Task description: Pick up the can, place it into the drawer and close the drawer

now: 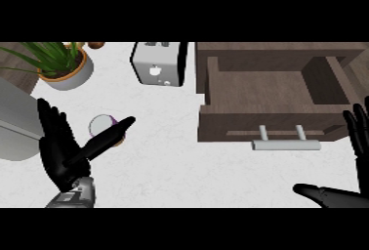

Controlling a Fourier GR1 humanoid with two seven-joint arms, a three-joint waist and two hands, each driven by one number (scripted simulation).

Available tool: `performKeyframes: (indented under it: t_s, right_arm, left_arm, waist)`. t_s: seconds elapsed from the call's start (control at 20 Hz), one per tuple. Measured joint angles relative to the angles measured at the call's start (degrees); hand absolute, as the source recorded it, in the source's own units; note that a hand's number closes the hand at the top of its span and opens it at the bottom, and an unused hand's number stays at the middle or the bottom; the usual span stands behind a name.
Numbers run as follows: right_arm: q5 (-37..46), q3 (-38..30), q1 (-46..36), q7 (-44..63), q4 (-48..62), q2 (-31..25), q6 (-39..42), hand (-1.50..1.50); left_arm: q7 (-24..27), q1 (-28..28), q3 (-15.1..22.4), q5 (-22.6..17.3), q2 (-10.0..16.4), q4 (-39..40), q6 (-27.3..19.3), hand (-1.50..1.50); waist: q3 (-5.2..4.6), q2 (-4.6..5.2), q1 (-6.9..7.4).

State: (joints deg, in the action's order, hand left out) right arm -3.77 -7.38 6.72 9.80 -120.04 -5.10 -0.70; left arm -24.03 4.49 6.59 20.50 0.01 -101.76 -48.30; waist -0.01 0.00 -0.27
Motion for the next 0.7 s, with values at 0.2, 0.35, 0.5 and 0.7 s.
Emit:
performKeyframes:
  t_s: [0.2,0.35,0.5,0.7]
  right_arm:
    - [0.8,0.4,0.0,0.8,-1.2,0.3,-0.1,-1.50]
    - [-0.5,-1.2,0.9,0.4,-1.6,-0.2,1.0,-1.50]
    - [-1.4,-2.1,2.0,0.6,-2.5,-0.4,2.0,-1.50]
    - [-1.1,-2.3,3.1,0.4,-3.5,0.2,2.4,-1.50]
  left_arm:
    - [5.8,0.2,1.2,-4.3,0.0,6.1,-3.0,-1.50]
    - [11.5,-0.7,1.3,-9.0,0.0,10.0,-4.1,-1.50]
    - [15.4,-2.2,0.7,-12.1,0.1,11.9,-4.2,-1.50]
    - [23.5,-1.7,0.4,-19.2,0.0,17.9,-5.9,-1.50]
  waist:
    - [0.00,0.01,0.01]
    - [-0.02,0.00,0.01]
    - [-0.01,0.00,0.03]
    - [-0.01,0.01,-0.01]
